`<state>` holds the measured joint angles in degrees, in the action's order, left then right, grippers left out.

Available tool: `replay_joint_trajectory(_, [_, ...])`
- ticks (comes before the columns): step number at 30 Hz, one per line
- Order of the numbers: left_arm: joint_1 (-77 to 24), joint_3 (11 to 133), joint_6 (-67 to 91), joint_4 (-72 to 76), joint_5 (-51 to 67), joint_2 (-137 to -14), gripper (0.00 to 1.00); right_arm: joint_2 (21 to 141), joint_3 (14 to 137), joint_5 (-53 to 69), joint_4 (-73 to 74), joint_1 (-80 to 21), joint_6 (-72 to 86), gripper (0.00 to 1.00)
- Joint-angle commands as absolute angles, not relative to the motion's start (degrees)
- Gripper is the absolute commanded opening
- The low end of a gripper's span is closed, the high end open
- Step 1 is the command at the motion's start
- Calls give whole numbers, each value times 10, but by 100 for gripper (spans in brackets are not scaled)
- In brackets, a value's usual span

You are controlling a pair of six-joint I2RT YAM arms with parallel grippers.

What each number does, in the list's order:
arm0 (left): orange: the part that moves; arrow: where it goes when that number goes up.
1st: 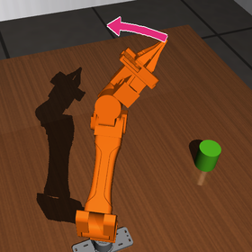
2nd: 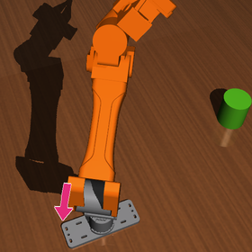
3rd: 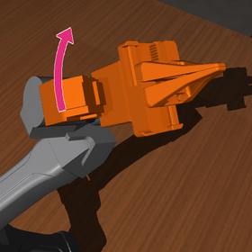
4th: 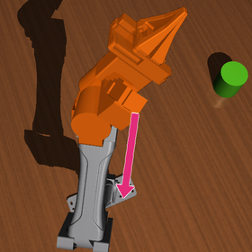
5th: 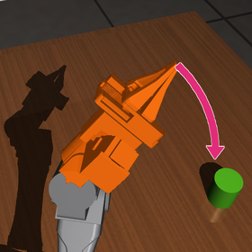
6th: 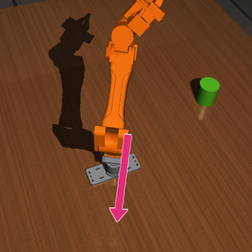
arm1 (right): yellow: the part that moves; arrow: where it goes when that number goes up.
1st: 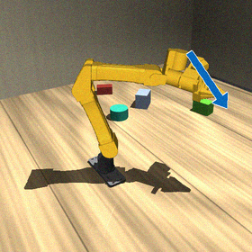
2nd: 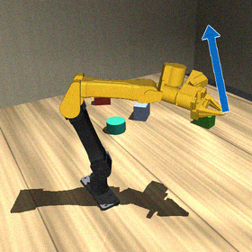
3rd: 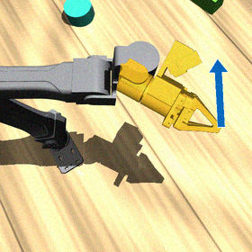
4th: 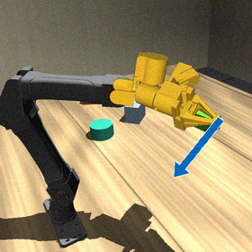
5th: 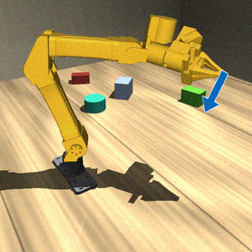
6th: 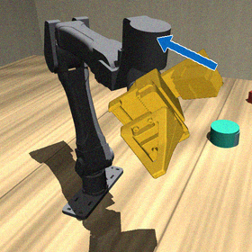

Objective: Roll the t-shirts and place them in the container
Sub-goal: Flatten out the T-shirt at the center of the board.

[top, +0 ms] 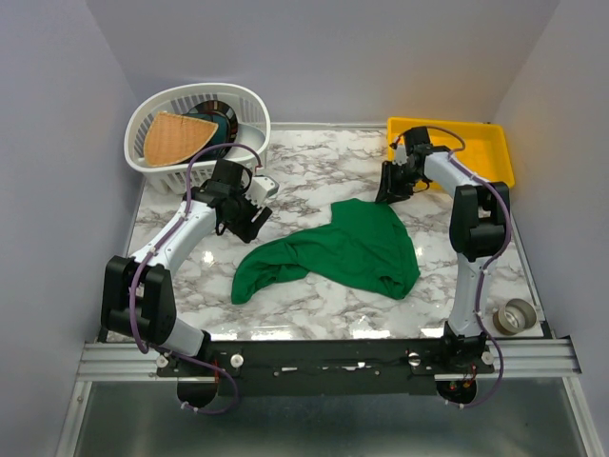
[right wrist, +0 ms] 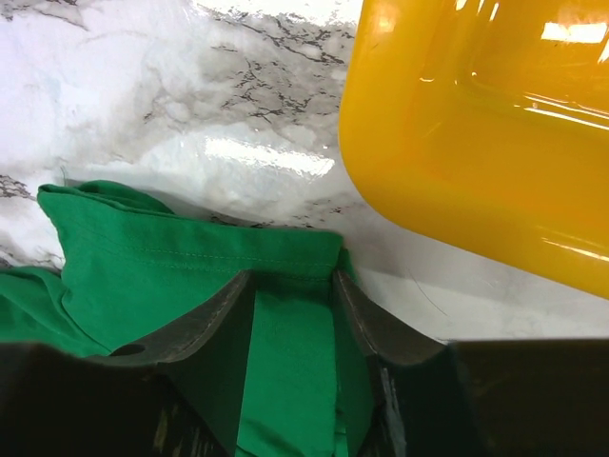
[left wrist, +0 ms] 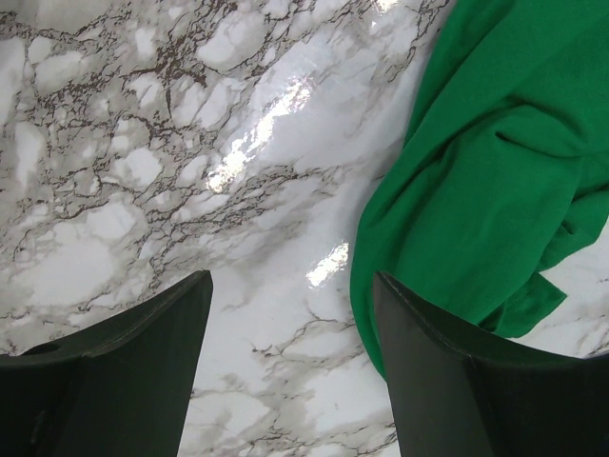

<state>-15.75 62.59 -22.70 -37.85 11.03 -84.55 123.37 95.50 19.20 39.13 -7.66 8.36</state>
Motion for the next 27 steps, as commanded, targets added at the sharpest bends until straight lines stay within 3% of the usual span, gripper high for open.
replay_joint_trajectory(1, [-155,628,-231,-376,106,-833,77,1231,943,219,393,-79,91,45])
replay_joint_trajectory(5, [-155,625,-231,-375,105,-831,77,1230,940,241,386,-83,90,37])
replay_joint_trajectory(8, [-155,621,-233,-375,103,-829,77,1231,944,250,384,-85,84,23])
replay_joint_trajectory(9, [-155,620,-233,-375,104,-828,77,1228,946,250,382,-86,80,12])
replay_joint_trajectory(11, [-155,620,-233,-375,104,-826,77,1223,949,243,380,-86,77,1])
replay_joint_trajectory(19, [-155,624,-236,-361,103,-823,77,1128,968,244,381,-86,31,0])
replay_joint_trajectory(27, [-155,622,-224,-353,129,-825,77,957,900,293,386,-86,-30,0])
